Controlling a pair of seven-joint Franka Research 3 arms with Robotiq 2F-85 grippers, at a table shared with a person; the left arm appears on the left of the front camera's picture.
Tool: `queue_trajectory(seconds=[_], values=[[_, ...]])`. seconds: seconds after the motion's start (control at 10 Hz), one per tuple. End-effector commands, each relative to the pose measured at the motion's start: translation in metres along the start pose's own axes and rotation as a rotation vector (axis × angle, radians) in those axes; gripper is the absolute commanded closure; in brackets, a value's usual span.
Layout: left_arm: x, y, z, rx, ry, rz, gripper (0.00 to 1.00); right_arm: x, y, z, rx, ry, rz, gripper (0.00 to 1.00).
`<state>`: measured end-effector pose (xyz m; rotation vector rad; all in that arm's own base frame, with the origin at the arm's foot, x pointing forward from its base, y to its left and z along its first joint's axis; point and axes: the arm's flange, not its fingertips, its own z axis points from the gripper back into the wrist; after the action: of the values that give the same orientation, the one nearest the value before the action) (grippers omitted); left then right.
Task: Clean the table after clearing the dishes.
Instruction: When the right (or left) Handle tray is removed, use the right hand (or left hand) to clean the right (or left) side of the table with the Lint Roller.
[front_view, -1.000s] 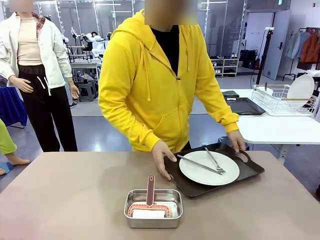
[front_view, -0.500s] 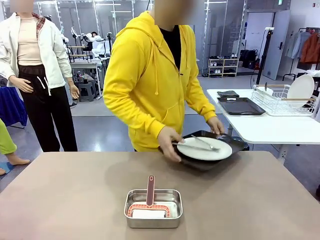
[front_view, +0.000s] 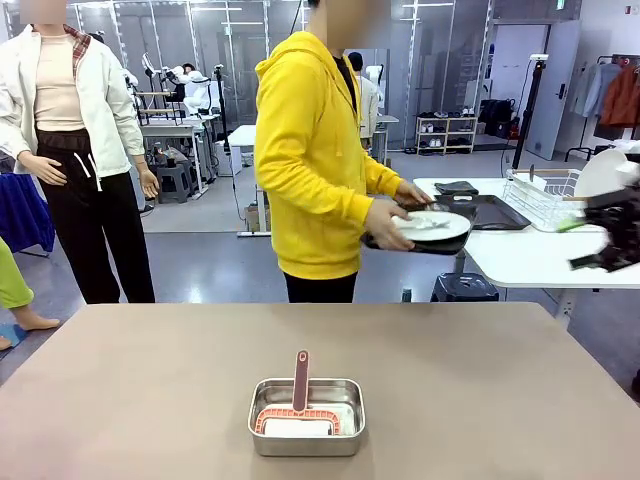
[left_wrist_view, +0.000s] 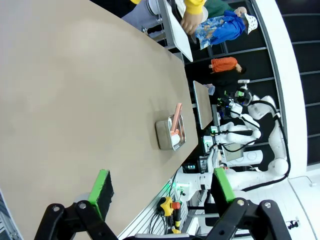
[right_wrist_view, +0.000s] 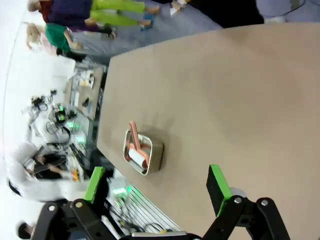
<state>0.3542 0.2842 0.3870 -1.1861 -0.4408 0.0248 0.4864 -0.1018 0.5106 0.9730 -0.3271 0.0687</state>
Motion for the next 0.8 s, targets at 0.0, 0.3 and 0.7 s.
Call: queue_trajectory(seconds=[0.0, 0.3, 0.7], values=[[-0.001, -0.006, 0.002, 0.003, -0.002, 0.012, 0.0, 0.031, 0.039, -0.045, -0.098, 0.177, 0.133, 0.0], [-0.001, -0.006, 0.002, 0.003, -0.002, 0.012, 0.0, 0.051, 0.128, -0.174, -0.188, 0.495, 0.381, 0.0], [-0.001, -0.006, 0.002, 0.003, -0.002, 0.012, 0.0, 0.036, 0.203, -0.343, -0.259, 0.834, 0.69, 0.0]])
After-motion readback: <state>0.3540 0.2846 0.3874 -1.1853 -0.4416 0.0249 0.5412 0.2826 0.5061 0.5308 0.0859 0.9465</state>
